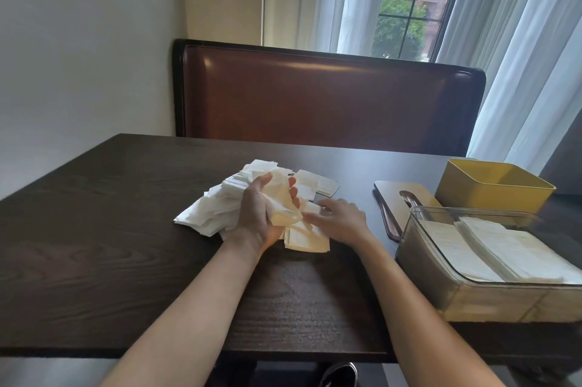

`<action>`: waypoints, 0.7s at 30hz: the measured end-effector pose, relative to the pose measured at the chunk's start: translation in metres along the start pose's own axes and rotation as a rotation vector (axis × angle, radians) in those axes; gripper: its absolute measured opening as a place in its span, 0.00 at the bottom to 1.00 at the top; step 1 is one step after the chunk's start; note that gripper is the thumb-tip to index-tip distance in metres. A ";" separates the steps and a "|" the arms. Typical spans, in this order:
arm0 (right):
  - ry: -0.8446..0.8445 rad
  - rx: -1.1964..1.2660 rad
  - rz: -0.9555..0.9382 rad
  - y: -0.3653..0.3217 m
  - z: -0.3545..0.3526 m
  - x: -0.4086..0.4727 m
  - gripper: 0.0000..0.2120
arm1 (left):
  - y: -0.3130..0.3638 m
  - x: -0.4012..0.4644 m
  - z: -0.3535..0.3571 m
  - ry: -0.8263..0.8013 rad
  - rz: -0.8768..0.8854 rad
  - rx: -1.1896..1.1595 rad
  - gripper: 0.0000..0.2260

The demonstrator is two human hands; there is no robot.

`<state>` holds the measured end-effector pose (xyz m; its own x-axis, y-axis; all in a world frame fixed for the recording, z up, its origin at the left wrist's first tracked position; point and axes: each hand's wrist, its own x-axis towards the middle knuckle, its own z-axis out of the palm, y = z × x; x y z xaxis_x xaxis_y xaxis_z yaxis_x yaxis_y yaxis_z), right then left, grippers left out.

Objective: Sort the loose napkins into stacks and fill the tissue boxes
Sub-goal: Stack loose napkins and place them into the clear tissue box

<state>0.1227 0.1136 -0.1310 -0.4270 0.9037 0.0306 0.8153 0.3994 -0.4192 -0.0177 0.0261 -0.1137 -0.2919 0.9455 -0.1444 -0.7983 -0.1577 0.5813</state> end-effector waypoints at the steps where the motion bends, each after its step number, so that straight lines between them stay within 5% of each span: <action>1: 0.007 0.053 0.004 0.001 0.000 0.001 0.21 | 0.000 0.001 0.000 0.006 0.001 0.003 0.14; 7: 0.176 0.755 -0.002 0.006 -0.006 -0.011 0.06 | -0.001 -0.002 0.003 0.001 0.007 0.051 0.12; 13: 0.261 1.319 -0.007 0.001 -0.026 -0.026 0.03 | -0.002 -0.006 0.006 -0.003 0.008 0.070 0.12; 16: 0.196 1.414 -0.039 -0.004 -0.031 -0.033 0.07 | -0.004 -0.009 0.010 -0.053 -0.009 0.079 0.18; 21: 0.229 1.160 -0.122 -0.008 -0.023 -0.036 0.06 | -0.009 -0.017 0.010 -0.210 -0.031 0.306 0.23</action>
<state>0.1410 0.0811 -0.1076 -0.3016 0.9229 0.2394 -0.1175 0.2132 -0.9699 -0.0005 0.0146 -0.1086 -0.1303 0.9913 -0.0166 -0.6015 -0.0657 0.7962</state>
